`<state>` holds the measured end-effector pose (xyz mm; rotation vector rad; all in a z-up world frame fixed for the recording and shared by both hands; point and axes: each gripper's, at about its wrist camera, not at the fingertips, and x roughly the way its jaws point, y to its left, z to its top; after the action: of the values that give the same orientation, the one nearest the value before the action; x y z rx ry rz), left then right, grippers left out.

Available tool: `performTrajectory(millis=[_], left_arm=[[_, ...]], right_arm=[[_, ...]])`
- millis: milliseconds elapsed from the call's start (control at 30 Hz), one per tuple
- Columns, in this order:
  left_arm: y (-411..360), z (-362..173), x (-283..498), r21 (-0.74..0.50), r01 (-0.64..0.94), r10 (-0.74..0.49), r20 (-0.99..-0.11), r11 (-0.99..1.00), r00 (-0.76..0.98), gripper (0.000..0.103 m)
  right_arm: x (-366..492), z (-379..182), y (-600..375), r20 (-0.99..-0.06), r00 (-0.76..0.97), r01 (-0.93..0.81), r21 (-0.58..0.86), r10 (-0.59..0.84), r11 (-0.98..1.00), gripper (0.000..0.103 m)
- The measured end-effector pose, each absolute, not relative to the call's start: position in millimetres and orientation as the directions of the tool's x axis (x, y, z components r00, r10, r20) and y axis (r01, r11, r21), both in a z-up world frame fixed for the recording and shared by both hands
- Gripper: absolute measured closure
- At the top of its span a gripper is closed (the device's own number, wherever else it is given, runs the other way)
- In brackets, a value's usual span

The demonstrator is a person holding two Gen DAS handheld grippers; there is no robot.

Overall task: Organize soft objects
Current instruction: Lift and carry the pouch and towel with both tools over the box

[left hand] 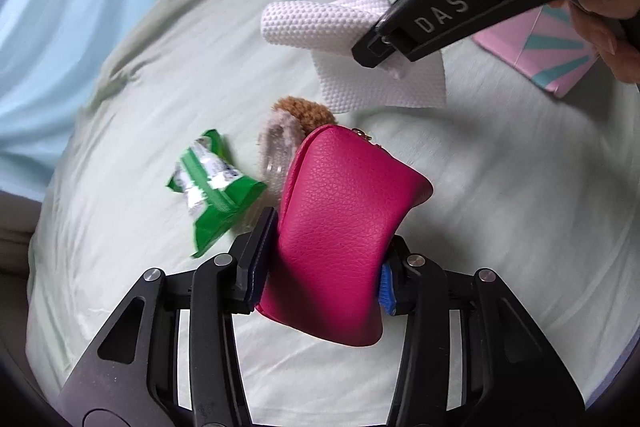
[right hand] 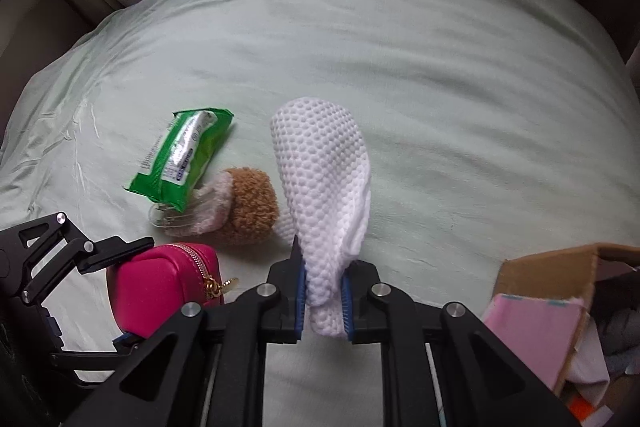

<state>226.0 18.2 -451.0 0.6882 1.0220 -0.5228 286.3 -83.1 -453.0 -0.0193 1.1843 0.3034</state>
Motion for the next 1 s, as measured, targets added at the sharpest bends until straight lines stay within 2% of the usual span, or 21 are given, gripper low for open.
performTrajectory(millis=[533, 733, 1000], left_arm=[[33, -303, 174, 0.305, 0.606, -0.132, -0.812, 0.735, 0.569, 0.063], [14, -252, 157, 0.318, 0.596, -0.161, -0.774, 0.737, 0.613, 0.063], [-32, -204, 146, 0.311, 0.557, -0.166, -0.745, 0.770, 0.646, 0.063]], right_arm=[[195, -303, -95, -0.836, 0.513, -0.149, 0.135, 0.194, 0.980, 0.090], [162, -251, -113, -0.790, 0.587, -0.111, 0.140, 0.178, 0.984, 0.090], [130, -210, -165, -0.751, 0.645, -0.075, 0.125, 0.144, 0.989, 0.090]])
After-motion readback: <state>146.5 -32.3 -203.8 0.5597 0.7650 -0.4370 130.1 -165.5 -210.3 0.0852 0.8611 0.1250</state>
